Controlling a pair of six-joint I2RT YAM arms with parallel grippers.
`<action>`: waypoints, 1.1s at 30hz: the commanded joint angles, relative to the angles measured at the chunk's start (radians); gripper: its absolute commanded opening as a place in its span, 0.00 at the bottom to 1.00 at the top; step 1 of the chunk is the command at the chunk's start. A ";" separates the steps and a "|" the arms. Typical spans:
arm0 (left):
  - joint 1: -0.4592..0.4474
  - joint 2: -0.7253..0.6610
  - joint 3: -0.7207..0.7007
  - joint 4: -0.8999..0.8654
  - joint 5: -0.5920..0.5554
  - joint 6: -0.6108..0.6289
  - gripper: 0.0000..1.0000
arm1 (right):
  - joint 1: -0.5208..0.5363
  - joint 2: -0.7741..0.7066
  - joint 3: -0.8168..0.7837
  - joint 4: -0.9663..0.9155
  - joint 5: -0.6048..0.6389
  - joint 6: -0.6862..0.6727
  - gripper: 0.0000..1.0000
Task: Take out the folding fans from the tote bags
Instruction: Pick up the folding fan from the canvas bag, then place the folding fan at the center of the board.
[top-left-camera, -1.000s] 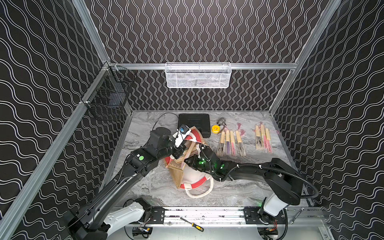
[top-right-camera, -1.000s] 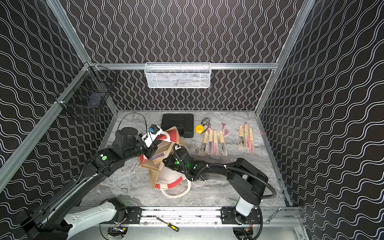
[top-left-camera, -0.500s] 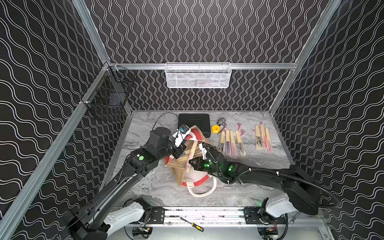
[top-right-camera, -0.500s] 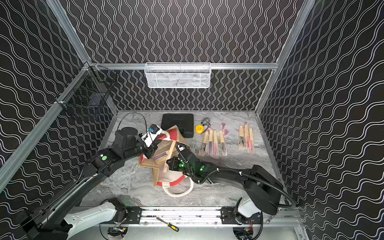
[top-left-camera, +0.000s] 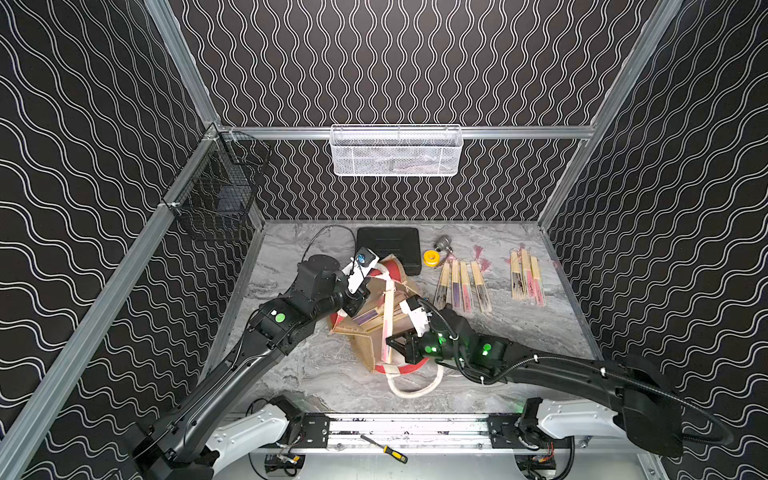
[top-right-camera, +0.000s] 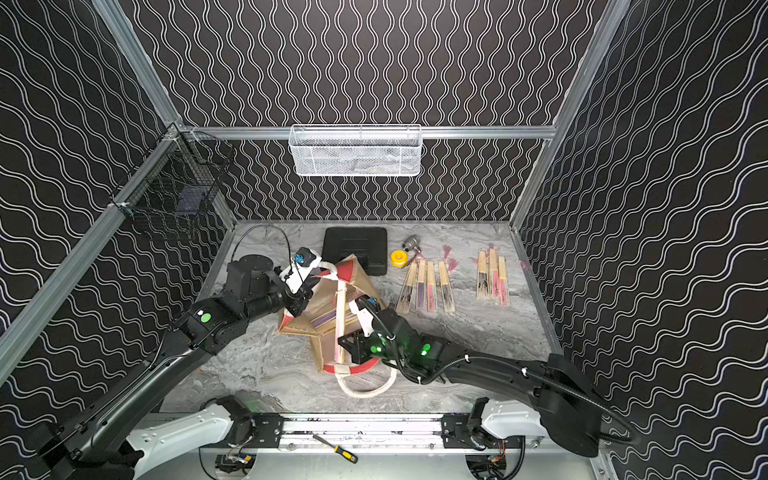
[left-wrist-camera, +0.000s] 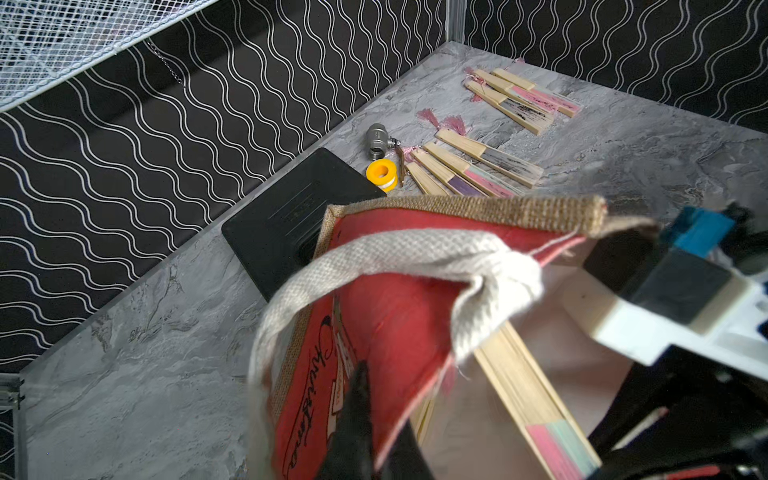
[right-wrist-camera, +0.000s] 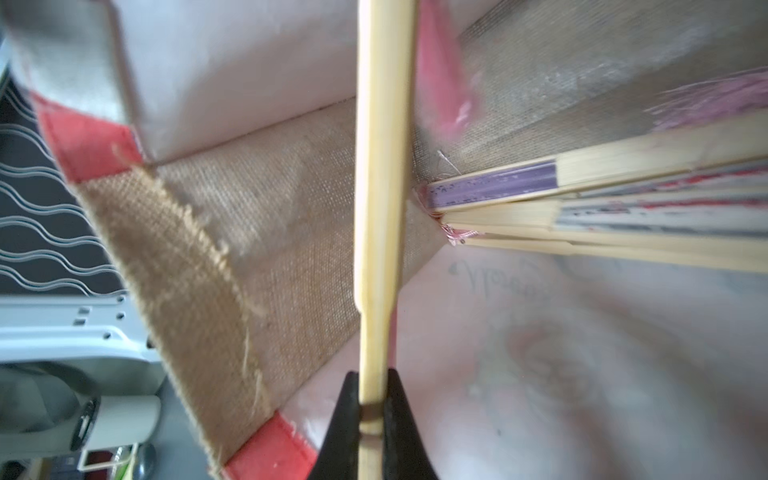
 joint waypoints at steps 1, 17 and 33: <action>0.001 -0.004 0.011 0.039 -0.024 -0.021 0.00 | 0.004 -0.046 -0.012 -0.025 -0.070 -0.106 0.00; 0.001 -0.018 0.016 0.032 -0.103 -0.024 0.00 | 0.010 -0.156 0.064 -0.165 -0.220 -0.307 0.00; 0.002 -0.003 0.011 0.036 -0.121 -0.017 0.00 | 0.009 -0.327 0.203 -0.349 -0.175 -0.351 0.00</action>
